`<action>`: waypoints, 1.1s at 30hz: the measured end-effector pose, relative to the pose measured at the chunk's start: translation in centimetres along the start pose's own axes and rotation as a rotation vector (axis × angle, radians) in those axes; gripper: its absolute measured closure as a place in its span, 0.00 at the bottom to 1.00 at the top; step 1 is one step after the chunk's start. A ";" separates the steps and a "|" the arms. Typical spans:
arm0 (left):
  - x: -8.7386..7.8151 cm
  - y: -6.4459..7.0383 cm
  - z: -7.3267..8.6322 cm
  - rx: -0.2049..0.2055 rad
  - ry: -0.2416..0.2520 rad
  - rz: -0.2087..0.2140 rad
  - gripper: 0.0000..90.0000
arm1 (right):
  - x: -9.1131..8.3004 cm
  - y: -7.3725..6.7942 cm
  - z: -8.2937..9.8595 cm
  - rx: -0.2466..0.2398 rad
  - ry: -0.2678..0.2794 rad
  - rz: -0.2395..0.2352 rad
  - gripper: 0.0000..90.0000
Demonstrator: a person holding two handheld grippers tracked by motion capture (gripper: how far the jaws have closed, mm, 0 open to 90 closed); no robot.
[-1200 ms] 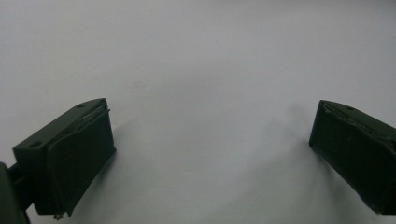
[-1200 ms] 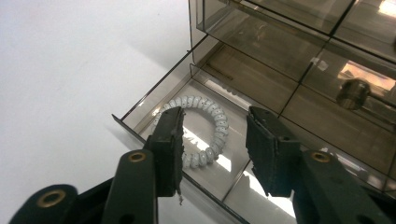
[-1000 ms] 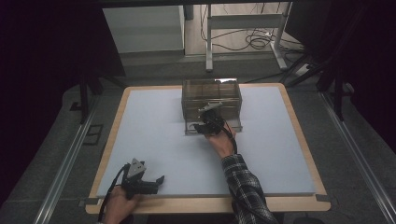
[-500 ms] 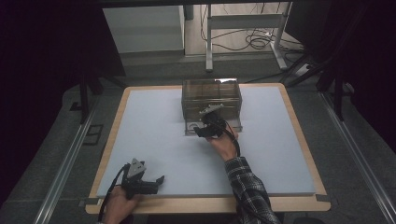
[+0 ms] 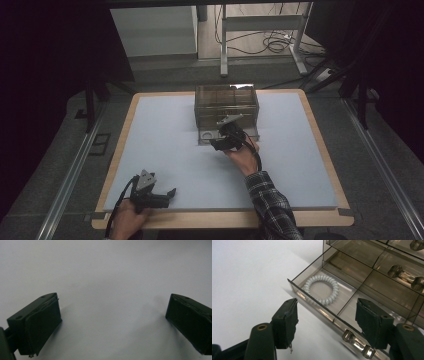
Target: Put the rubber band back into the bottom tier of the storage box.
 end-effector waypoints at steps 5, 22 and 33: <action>0.0 0.0 0.0 -0.002 0.001 0.001 0.00 | -0.5 -0.1 0.1 0.001 0.005 -0.009 0.35; 0.0 0.0 0.0 0.000 0.000 0.000 0.00 | -2.6 -0.6 0.7 -0.011 -0.010 -0.019 0.26; 0.0 0.0 0.0 -0.002 0.002 0.001 0.00 | -3.6 -0.6 1.5 -0.010 -0.033 -0.036 0.21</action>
Point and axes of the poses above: each handheld gripper's, and its own axes: x roughly forward along the jaws, z roughly out of its underside, y roughly to its right, the point moved 4 cm from there along x, roughly forward along the jaws, and after that the axes turned 8 degrees about -x, right-handed, at the moved point
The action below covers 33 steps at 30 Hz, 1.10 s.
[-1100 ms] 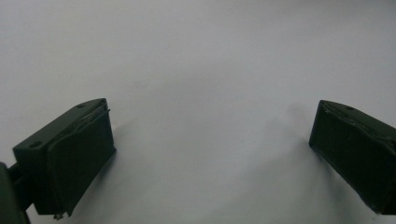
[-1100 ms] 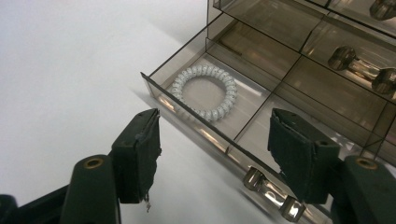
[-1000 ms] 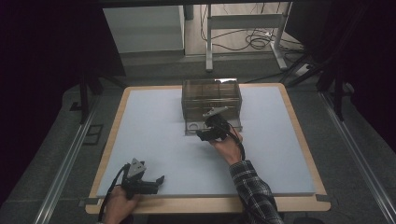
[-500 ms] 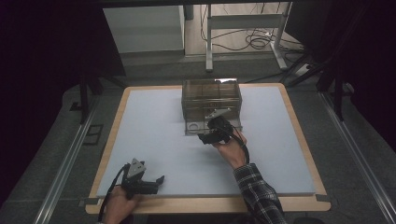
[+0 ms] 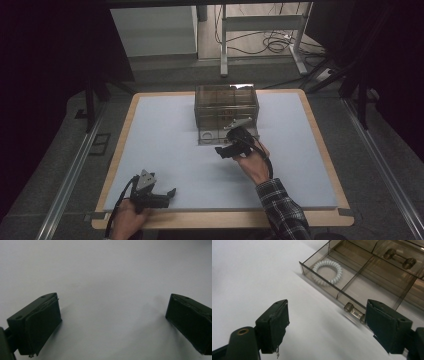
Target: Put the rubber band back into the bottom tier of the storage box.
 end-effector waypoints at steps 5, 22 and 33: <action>0.0 0.0 0.0 0.000 0.000 0.000 0.00 | -0.4 -0.2 0.5 -0.001 -0.004 -0.009 0.18; 0.0 0.0 0.0 0.000 0.000 0.000 0.00 | -1.7 0.1 2.3 0.002 -0.032 -0.005 0.13; 0.0 0.0 0.0 -0.001 0.001 0.000 0.00 | -2.5 0.3 3.2 0.010 -0.037 0.003 0.12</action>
Point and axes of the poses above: each handheld gripper's, and its own axes: x roughly forward along the jaws, z roughly out of its underside, y roughly to its right, the point moved 4 cm from there along x, roughly forward along the jaws, and after that the axes turned 8 degrees about -x, right-handed, at the moved point
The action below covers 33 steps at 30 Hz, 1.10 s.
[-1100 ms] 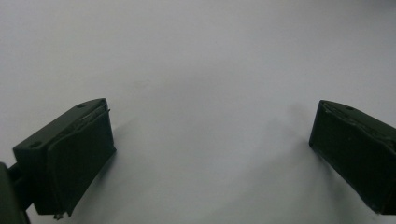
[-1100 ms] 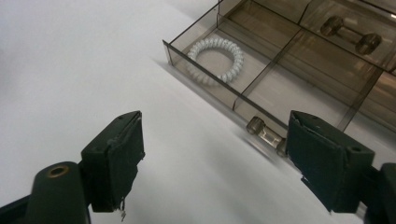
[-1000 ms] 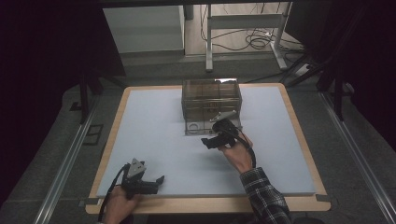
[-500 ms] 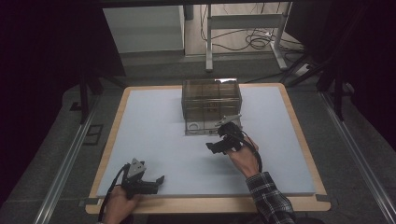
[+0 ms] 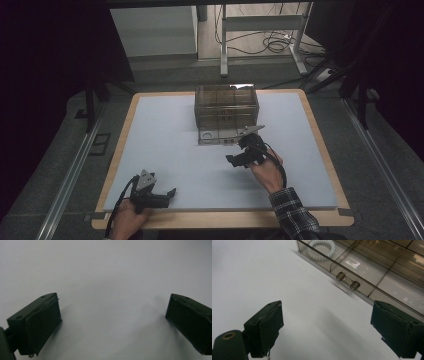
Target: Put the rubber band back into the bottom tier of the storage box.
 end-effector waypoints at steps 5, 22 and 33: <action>0.0 0.0 0.0 0.000 0.000 0.000 0.00 | -0.4 0.1 0.5 -0.001 -0.005 0.005 0.12; 0.0 0.0 0.0 0.001 0.000 0.000 0.00 | -1.3 0.1 1.7 -0.010 -0.020 0.021 0.11; 0.0 0.0 0.0 0.001 0.000 0.000 0.00 | -1.8 0.0 2.3 -0.014 -0.029 0.024 0.11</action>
Point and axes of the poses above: each handheld gripper's, and its own axes: x roughly forward along the jaws, z roughly out of its underside, y roughly to its right, the point moved 4 cm from there along x, roughly forward along the jaws, and after that the axes turned 8 degrees about -x, right-handed, at the moved point
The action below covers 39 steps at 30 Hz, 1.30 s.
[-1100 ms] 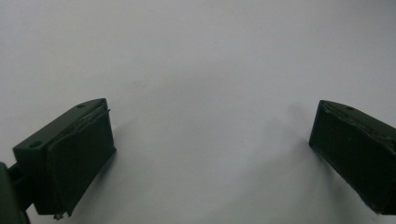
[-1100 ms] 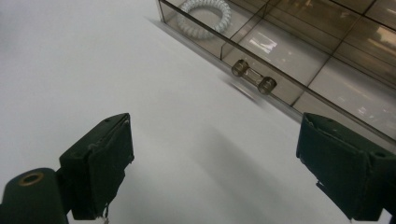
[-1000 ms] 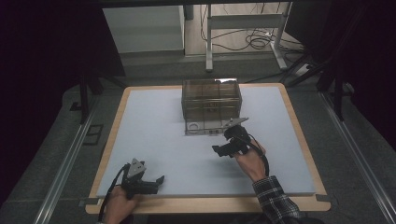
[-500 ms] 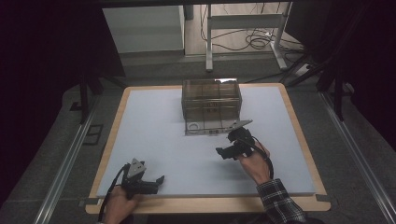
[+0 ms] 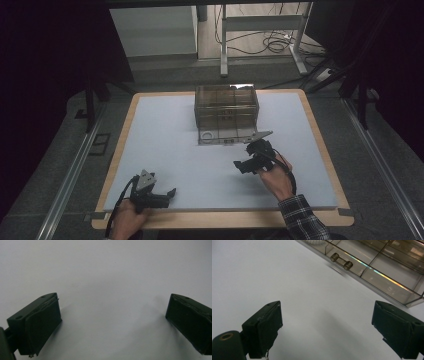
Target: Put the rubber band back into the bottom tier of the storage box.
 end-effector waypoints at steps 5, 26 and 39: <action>0.0 0.0 0.0 0.000 0.000 0.000 0.00 | -0.2 0.0 0.4 -0.001 -0.004 0.000 0.10; 0.0 0.0 0.0 0.000 0.000 0.000 0.00 | -0.5 -0.2 1.8 -0.037 -0.040 0.006 0.10; 0.0 0.0 0.0 0.000 0.000 0.000 0.00 | -1.1 0.1 2.7 -0.028 -0.044 0.008 0.10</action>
Point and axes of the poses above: each handheld gripper's, and its own axes: x roughly forward along the jaws, z roughly out of its underside, y roughly to its right, the point moved 4 cm from there along x, roughly forward along the jaws, and after that the axes turned 8 degrees about -x, right-handed, at the moved point
